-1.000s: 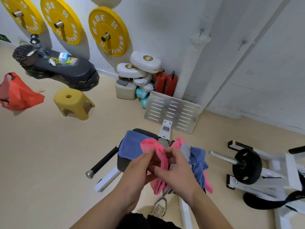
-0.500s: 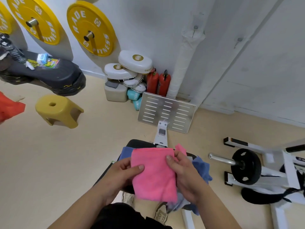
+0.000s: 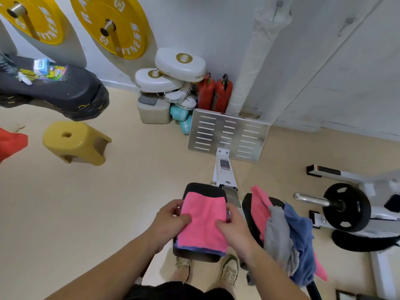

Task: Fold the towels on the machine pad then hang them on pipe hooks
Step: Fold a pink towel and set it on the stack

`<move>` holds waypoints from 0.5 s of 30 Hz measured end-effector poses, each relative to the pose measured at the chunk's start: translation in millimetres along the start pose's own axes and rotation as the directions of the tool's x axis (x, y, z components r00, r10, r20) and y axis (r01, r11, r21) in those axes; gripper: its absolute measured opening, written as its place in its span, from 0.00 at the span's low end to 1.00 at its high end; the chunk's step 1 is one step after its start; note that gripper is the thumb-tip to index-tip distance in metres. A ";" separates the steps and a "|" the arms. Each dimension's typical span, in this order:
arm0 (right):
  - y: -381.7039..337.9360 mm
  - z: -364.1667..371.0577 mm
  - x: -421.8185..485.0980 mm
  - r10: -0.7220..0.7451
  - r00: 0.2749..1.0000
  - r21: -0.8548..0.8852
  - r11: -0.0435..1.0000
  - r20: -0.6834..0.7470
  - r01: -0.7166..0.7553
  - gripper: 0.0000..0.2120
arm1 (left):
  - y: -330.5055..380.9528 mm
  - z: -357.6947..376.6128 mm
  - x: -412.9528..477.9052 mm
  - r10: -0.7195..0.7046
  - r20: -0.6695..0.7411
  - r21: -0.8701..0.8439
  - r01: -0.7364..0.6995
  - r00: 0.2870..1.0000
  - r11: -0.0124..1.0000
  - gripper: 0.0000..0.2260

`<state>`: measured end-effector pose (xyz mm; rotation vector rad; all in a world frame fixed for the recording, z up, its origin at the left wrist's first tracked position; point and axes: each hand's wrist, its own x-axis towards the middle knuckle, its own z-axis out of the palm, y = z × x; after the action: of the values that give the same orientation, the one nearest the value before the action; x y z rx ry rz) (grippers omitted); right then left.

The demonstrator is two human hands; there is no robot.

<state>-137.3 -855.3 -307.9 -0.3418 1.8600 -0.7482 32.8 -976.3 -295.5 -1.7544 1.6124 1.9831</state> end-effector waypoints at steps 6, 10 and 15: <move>19.0 24.4 8.1 -0.096 0.980 -0.200 0.978 -0.177 0.060 0.17 | -24.1 0.7 16.4 0.138 -0.104 0.424 -0.082 0.985 0.902 0.16; 25.3 23.0 2.0 -0.070 0.969 -0.156 0.987 -0.235 0.034 0.26 | -29.9 -3.7 16.9 0.525 0.057 0.670 -0.423 0.849 0.610 0.22; 36.9 16.9 -1.3 -0.203 0.945 -0.355 0.929 -0.257 0.103 0.33 | -36.9 7.7 19.9 0.421 0.425 0.803 -0.548 0.801 0.232 0.34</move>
<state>-117.6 -832.1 -334.7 -0.6330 2.2668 -0.6046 42.9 -965.2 -335.4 -0.6672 2.6517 0.7494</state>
